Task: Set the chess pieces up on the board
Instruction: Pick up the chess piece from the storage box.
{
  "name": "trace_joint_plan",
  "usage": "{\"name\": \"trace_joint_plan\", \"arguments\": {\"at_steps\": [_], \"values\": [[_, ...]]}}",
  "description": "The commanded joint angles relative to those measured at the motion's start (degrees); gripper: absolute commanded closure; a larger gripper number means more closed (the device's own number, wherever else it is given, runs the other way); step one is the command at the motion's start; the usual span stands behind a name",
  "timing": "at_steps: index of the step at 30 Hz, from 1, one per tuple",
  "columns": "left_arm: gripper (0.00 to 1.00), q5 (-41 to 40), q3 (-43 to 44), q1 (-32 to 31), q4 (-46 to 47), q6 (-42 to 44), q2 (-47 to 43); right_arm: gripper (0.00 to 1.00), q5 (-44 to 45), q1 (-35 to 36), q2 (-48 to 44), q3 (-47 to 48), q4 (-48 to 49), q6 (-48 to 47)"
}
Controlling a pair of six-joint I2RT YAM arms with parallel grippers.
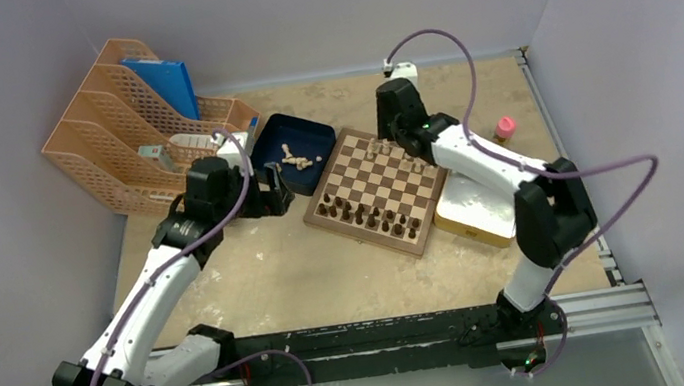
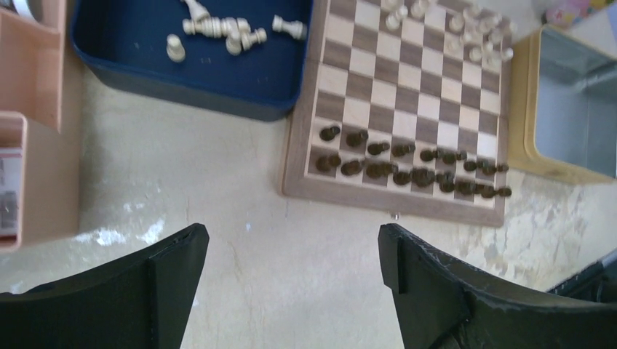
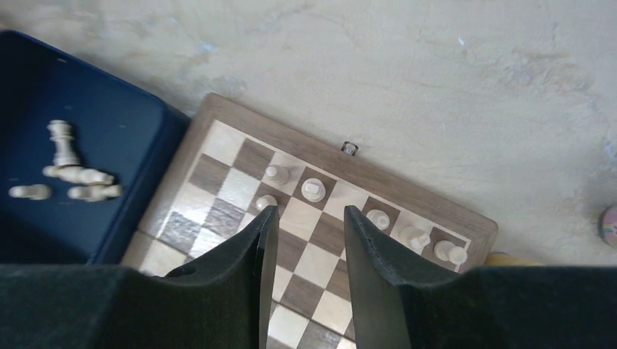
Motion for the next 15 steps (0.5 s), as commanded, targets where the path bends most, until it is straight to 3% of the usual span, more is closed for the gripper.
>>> {"name": "trace_joint_plan", "arguments": {"at_steps": [1, 5, 10, 15], "values": [[0.15, -4.90, 7.32, 0.29, 6.15, -2.20, 5.65, 0.60, -3.06, 0.23, -9.29, -2.54, 1.76, 0.96], [0.24, -7.12, 15.97, 2.81, 5.77, -1.64, 15.69, 0.61, -7.66, 0.25, -15.72, -6.06, 4.46, 0.51], [0.50, -12.36, 28.36, 4.32, 3.65, 2.22, 28.95, 0.63, -14.34, 0.24, -22.73, -12.30, 12.16, -0.10], [0.50, -12.80, 35.36, 5.08, 5.32, 2.27, 40.34, 0.64, -17.10, 0.24, -26.03, -14.00, 13.50, -0.04]]}}
